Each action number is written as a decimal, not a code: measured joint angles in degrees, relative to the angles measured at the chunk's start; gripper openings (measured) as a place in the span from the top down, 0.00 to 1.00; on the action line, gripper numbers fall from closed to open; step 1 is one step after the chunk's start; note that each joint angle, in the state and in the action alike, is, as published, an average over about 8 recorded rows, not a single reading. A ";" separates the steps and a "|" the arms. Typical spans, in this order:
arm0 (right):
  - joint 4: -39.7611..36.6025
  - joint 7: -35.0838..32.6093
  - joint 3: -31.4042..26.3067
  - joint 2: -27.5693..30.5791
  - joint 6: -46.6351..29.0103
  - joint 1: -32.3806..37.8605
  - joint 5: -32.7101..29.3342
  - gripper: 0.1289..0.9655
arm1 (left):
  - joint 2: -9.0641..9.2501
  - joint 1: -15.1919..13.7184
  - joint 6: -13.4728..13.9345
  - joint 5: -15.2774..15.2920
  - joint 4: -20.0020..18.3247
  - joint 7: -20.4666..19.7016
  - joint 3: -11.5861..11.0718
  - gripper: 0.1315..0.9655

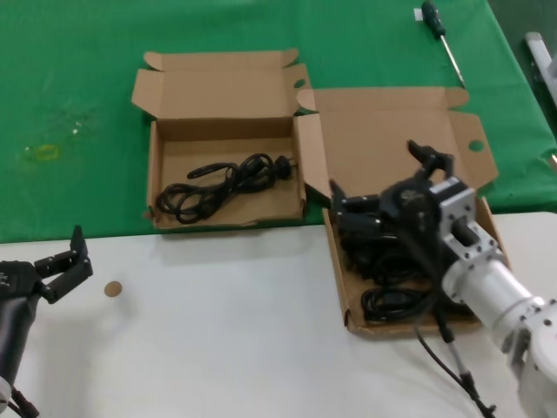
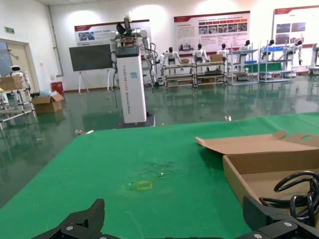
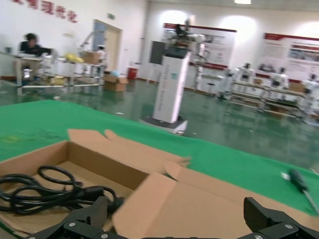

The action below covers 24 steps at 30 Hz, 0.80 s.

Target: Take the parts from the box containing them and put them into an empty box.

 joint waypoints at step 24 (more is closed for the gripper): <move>7.94 3.07 5.16 0.58 8.11 -11.09 4.20 0.00 | 0.00 0.00 0.00 -0.01 0.00 0.01 0.00 0.00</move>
